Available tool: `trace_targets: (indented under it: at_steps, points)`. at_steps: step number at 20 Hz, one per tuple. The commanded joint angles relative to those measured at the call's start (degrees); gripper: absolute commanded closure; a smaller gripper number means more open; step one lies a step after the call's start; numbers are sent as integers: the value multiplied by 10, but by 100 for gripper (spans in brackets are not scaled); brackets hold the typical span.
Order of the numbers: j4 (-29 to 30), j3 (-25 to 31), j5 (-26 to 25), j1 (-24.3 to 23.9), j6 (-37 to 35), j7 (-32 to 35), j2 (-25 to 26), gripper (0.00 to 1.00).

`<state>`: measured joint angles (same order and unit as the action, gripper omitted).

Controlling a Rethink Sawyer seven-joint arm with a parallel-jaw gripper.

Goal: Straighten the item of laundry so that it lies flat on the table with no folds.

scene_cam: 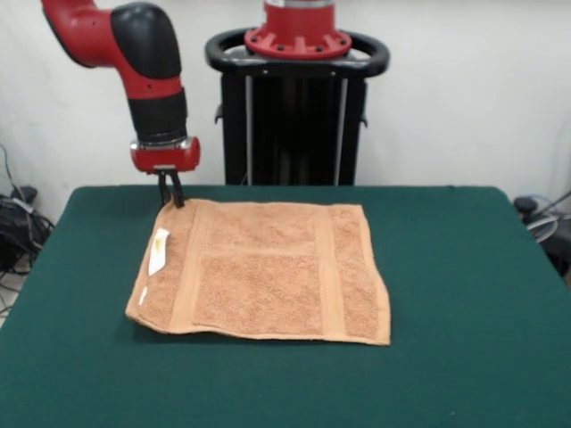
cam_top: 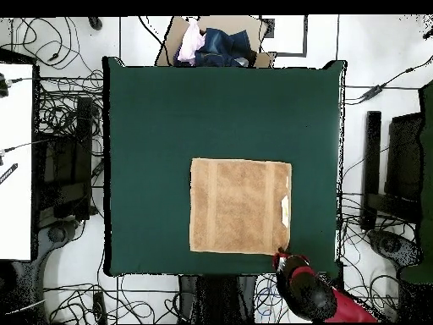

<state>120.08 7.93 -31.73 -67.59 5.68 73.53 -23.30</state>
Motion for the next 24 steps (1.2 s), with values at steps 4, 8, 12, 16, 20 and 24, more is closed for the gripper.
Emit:
trace_targets:
  at_steps: [4, 8, 12, 16, 20, 24]
  points:
    - [-23, -36, -11, 14, -90, 54, 4, 100]
    - [-39, -28, -19, 14, -67, 61, 41, 100]
    - [-60, -38, -10, 38, -32, 85, 84, 100]
    - [-58, -68, 13, 105, 4, 114, 75, 100]
    - [-65, -86, 41, 152, 28, 129, 80, 0]
    - [-72, -86, 61, 177, 30, 135, 80, 0]
